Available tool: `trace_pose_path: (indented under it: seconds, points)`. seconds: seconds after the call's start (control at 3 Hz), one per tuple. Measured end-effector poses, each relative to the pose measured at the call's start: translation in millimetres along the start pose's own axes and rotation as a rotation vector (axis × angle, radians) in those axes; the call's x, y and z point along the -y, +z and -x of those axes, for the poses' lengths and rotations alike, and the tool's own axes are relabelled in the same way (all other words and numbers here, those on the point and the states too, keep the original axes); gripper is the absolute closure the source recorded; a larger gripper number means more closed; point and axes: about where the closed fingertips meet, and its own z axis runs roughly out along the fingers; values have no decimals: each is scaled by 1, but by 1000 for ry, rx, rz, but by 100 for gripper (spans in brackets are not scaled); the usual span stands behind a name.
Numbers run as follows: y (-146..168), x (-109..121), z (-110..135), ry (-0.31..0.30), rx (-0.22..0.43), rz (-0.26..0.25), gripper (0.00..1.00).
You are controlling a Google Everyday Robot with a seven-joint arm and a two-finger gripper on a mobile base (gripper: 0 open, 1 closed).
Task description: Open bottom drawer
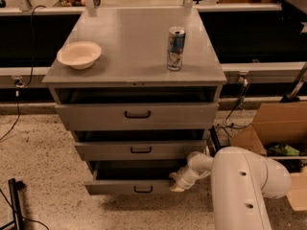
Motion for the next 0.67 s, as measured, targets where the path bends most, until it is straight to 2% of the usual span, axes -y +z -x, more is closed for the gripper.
trace_pose_path:
  seconds: [0.33, 0.67]
  points:
    - [0, 0, 0, 0, 0, 0, 90]
    - [0, 0, 0, 0, 0, 0, 89]
